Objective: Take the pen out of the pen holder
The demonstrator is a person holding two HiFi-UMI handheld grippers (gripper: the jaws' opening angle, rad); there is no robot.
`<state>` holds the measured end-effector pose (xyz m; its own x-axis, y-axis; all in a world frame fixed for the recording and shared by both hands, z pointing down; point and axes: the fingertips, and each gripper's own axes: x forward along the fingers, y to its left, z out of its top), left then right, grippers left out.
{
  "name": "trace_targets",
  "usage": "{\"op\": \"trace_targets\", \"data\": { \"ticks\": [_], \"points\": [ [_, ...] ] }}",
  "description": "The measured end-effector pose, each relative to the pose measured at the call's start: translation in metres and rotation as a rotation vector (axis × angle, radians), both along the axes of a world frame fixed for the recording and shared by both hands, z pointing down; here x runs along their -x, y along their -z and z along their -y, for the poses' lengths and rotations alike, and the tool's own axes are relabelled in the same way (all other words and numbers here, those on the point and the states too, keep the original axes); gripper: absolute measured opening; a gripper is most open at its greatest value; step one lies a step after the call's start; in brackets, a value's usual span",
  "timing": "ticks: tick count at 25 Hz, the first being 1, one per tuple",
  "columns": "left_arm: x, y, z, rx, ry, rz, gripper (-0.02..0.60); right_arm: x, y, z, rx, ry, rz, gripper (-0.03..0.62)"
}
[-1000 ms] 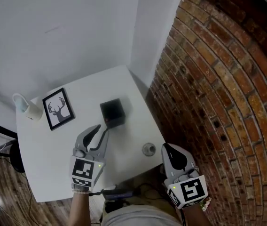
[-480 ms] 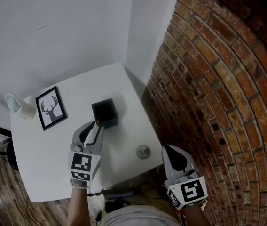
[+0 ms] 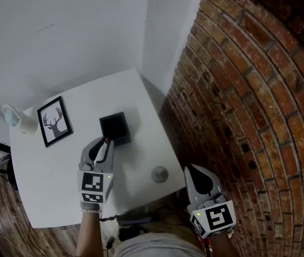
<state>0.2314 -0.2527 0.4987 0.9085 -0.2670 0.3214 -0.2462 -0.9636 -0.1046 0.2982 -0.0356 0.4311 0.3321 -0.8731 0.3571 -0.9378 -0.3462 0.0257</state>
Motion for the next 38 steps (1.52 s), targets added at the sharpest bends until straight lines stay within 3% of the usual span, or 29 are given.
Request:
{"op": "trace_targets", "data": {
  "ticks": [5, 16, 38],
  "points": [
    [-0.002, 0.001, -0.001, -0.014, 0.006, 0.005, 0.028, -0.004, -0.001, 0.003, -0.007, 0.01, 0.007, 0.003],
    [-0.006, 0.014, -0.007, -0.025, -0.003, -0.006, 0.025, -0.008, 0.0, 0.004, -0.025, 0.025, 0.017, 0.004],
    [-0.003, 0.092, -0.032, -0.145, -0.027, -0.071, 0.025, -0.005, 0.039, 0.0, -0.091, 0.062, -0.016, 0.003]
  ]
}}
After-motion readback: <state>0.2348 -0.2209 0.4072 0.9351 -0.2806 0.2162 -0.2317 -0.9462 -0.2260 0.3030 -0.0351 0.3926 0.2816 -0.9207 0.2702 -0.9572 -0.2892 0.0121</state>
